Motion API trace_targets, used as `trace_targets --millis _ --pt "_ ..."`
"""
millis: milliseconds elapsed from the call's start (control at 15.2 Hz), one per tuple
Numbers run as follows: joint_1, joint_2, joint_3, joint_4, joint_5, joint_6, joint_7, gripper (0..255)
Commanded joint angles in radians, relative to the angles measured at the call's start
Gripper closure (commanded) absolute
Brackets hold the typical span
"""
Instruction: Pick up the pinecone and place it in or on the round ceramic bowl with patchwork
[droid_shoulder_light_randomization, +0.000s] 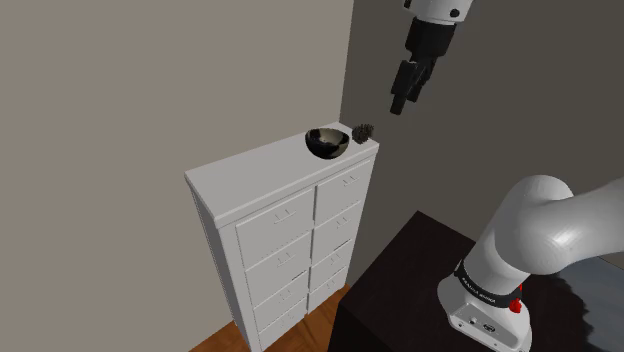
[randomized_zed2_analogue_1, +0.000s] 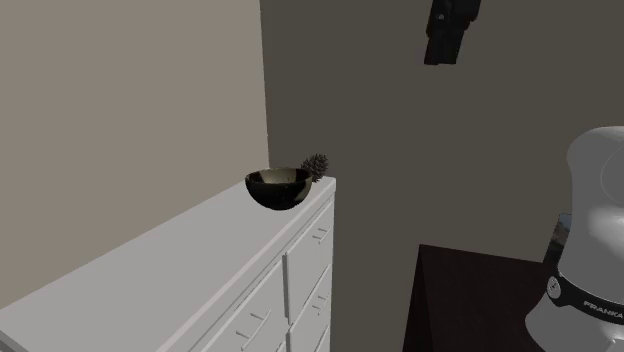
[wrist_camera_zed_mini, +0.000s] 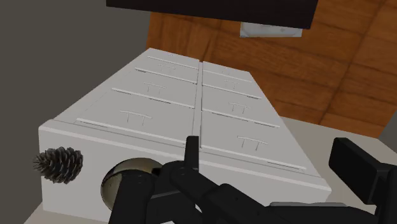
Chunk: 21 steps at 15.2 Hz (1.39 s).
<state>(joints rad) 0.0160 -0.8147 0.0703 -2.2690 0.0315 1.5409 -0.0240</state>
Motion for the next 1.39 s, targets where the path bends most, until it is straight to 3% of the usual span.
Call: trace_targets --millis 0,726,1320 --pt "0.000 0.000 0.000 0.000 0.000 0.000 0.000 0" --pt "-0.034 0.211 -0.245 -0.004 -0.065 0.187 -0.282 0" --pt "-0.036 0.496 -0.430 0.119 -0.022 0.307 -0.530 0"
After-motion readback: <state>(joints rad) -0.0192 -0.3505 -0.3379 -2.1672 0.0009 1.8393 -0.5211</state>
